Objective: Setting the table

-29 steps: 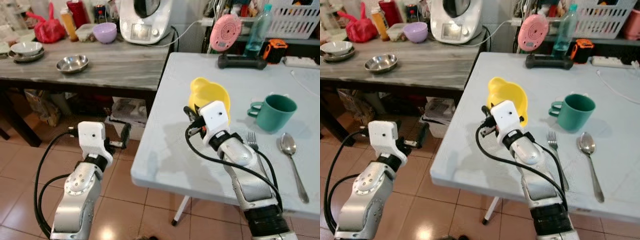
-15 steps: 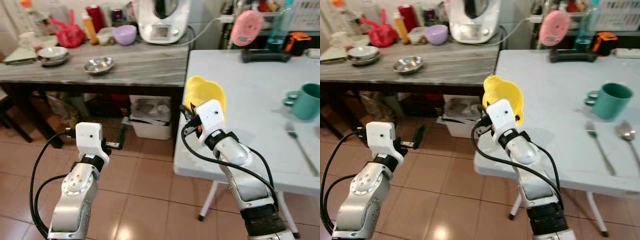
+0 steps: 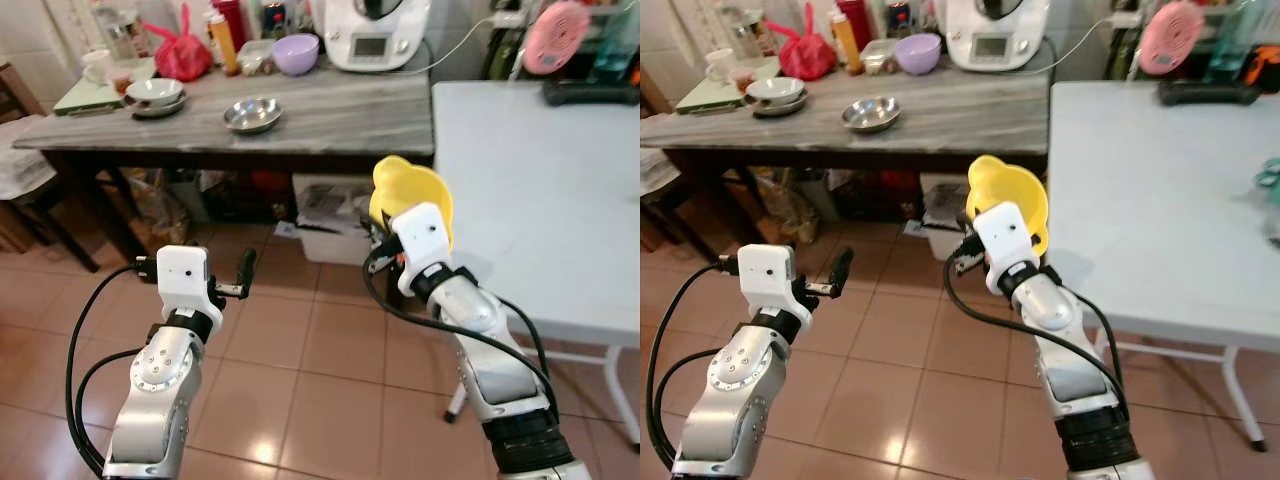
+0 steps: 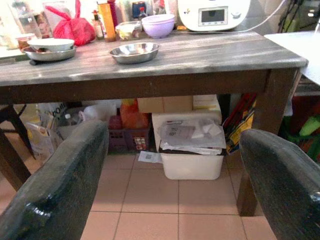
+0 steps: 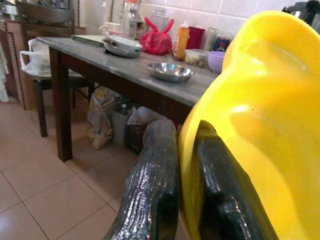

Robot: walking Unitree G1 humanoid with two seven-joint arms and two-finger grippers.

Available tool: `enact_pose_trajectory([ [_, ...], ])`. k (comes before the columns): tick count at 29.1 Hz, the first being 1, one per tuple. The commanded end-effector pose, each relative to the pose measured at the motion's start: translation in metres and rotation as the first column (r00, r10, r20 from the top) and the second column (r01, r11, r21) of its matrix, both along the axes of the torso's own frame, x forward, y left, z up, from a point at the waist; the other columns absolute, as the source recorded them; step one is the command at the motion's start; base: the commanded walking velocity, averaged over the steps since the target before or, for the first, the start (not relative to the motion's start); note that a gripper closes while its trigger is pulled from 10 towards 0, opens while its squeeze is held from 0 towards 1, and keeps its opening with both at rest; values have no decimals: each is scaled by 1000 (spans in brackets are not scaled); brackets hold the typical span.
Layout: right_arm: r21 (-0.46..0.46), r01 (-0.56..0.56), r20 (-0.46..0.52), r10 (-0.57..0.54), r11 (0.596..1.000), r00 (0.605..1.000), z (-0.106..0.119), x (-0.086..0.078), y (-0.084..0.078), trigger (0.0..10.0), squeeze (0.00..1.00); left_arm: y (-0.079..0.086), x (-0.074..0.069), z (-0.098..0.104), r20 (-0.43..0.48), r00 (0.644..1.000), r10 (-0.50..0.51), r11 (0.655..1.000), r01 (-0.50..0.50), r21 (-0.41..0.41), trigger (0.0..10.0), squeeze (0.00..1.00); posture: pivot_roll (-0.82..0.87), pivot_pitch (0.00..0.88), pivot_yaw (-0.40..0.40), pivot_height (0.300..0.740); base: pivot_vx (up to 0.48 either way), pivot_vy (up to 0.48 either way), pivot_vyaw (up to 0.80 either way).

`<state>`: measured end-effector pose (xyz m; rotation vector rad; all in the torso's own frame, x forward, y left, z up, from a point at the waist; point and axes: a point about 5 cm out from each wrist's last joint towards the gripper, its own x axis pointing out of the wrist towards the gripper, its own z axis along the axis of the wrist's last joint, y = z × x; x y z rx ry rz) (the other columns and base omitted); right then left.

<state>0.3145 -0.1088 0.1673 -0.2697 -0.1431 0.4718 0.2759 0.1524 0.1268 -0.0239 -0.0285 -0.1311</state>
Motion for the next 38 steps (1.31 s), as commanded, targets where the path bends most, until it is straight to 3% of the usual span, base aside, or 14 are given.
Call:
enact_pose_trajectory([
  [1, 5, 12, 17, -12, 1000, 1000, 4, -1, -4, 10000, 0, 0, 0, 0, -1, 1000, -1, 1000, 1, 17, 10000, 0, -104, 61, 108, 740, 0, 480, 0],
  [15, -5, 13, 12, -13, 1000, 1000, 2, -1, -5, 10000, 0, -1, -1, 2, 29, 999, -20, 1000, 21, -15, 10000, 0, -105, 60, 106, 740, 17, 61, 0],
  [38, -4, 1, 14, -1, 1000, 1000, 2, 0, -2, 10000, 0, -3, 0, 4, 45, 998, -47, 998, 48, -28, 10000, 0, -106, 51, 112, 740, 425, 0, 0],
])
